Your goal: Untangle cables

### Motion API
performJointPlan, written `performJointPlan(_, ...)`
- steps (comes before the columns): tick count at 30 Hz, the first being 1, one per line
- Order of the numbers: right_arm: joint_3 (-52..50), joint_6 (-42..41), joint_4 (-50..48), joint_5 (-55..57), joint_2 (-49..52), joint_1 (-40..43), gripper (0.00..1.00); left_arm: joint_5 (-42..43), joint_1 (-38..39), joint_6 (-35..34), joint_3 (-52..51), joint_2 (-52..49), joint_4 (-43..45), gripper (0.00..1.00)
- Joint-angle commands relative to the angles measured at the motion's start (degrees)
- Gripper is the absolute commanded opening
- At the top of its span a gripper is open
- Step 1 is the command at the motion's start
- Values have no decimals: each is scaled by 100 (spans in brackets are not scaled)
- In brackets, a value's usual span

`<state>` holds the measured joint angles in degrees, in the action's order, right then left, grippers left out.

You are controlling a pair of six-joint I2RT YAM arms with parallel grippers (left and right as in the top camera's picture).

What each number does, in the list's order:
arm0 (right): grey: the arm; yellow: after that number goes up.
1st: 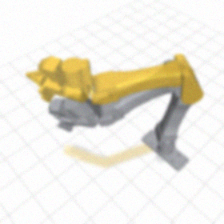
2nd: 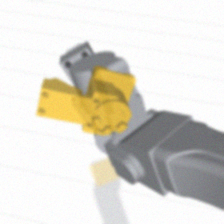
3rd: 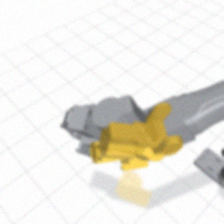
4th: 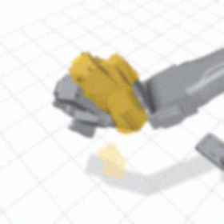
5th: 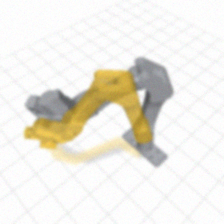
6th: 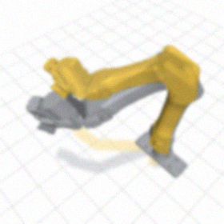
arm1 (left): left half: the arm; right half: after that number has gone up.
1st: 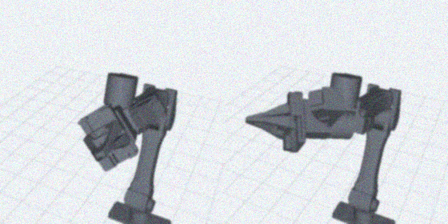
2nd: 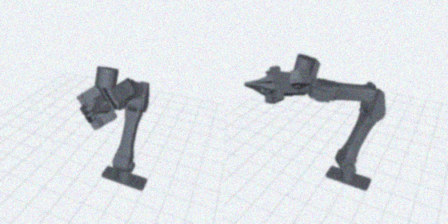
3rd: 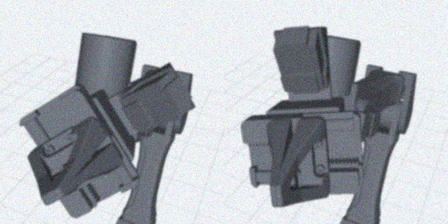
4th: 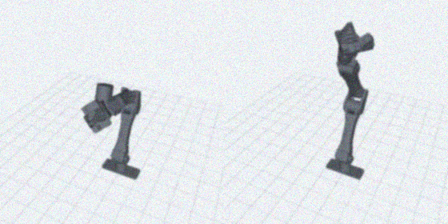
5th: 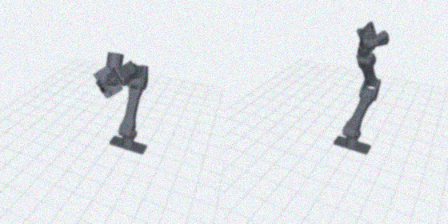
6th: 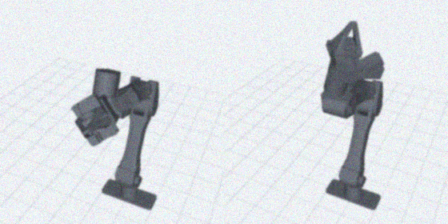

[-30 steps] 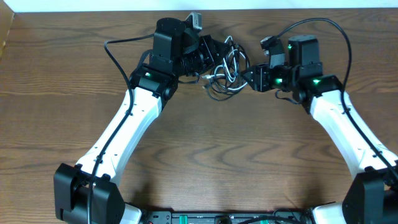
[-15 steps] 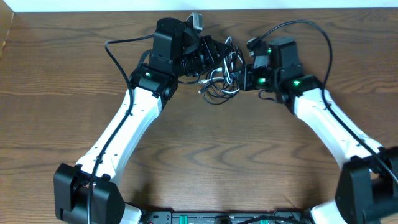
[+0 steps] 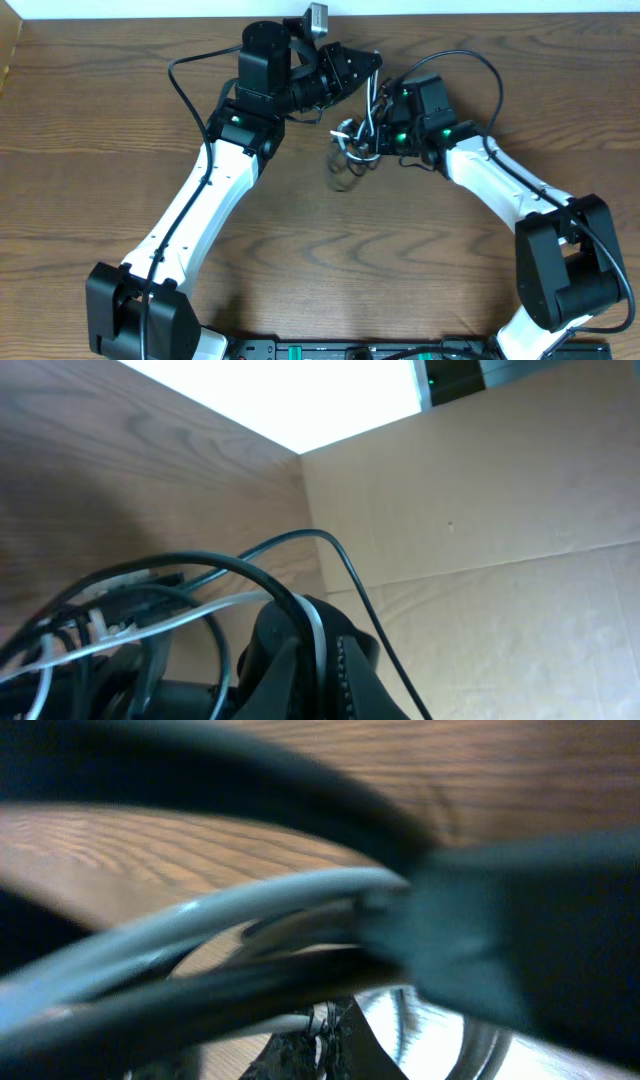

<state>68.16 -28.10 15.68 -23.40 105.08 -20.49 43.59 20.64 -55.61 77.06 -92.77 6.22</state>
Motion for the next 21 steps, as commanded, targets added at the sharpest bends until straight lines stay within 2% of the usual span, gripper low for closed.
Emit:
performJointPlan(1, 31, -120, 363, 184, 59, 267, 1, 223, -114, 142, 129, 116, 17, 7)
performJointPlan(4, 31, 72, 699, 28, 57, 433, 4, 219, -114, 774, 129, 116, -350, 7)
performJointPlan(5, 33, 267, 896, -151, 57, 527, 11, 22, -111, 1244, 129, 116, -879, 7)
performJointPlan(8, 48, 796, 1134, -658, 33, 656, 33, -551, -109, 1818, 114, 114, -1829, 7)
performJointPlan(9, 52, 931, 1169, -817, 9, 680, 37, -782, -105, 1954, 98, 114, -2100, 8)
performJointPlan(10, 55, 1121, 1200, -1047, -66, 721, 45, -1259, -90, 2098, 79, 105, -2605, 8)
performJointPlan(11, 59, 1266, 1200, -1198, -116, 734, 49, -1502, -81, 2138, 74, 96, -2865, 9)
performJointPlan(12, 68, 1351, 1202, -1318, -184, 734, 52, -1685, -66, 2157, 72, 81, -3034, 15)
performJointPlan(13, 76, 1381, 1204, -1344, -323, 732, 55, -1976, -37, 2192, 72, 57, -3287, 27)
performJointPlan(15, 81, 1381, 1202, -1331, -474, 739, 56, -2055, 24, 2507, 61, 22, -3390, 34)
performJointPlan(21, 83, 1333, 1416, -815, -966, 1054, 56, -2124, 400, 3091, 35, -219, -3410, 43)
